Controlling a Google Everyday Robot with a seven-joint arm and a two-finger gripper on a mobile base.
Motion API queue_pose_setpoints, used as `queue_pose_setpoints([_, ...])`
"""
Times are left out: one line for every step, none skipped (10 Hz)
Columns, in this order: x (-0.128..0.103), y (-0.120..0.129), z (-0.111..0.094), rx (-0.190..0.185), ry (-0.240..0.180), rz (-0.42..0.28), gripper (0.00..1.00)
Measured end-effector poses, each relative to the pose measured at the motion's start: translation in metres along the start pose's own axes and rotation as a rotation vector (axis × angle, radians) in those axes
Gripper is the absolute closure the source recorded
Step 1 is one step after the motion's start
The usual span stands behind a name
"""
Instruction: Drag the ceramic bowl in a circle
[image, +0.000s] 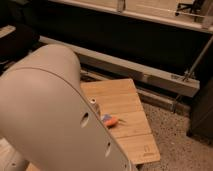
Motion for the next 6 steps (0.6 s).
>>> queue_pose_setpoints([0.000,-0.017,-0.015,0.030,0.027,-0.044,1.00])
queue_pose_setpoints([0.000,-0.030,-0.026,0.053,0.045,-0.072,1.00])
queue_pose_setpoints([0.006,-0.045,-0.038,0.082,0.072,-0.094,1.00])
queue_pose_setpoints([0.014,-0.058,-0.048,0.107,0.100,-0.108,1.00])
queue_pose_setpoints([0.027,-0.074,-0.059,0.132,0.134,-0.124,1.00])
queue_pose_setpoints([0.044,-0.090,-0.068,0.154,0.167,-0.134,1.00])
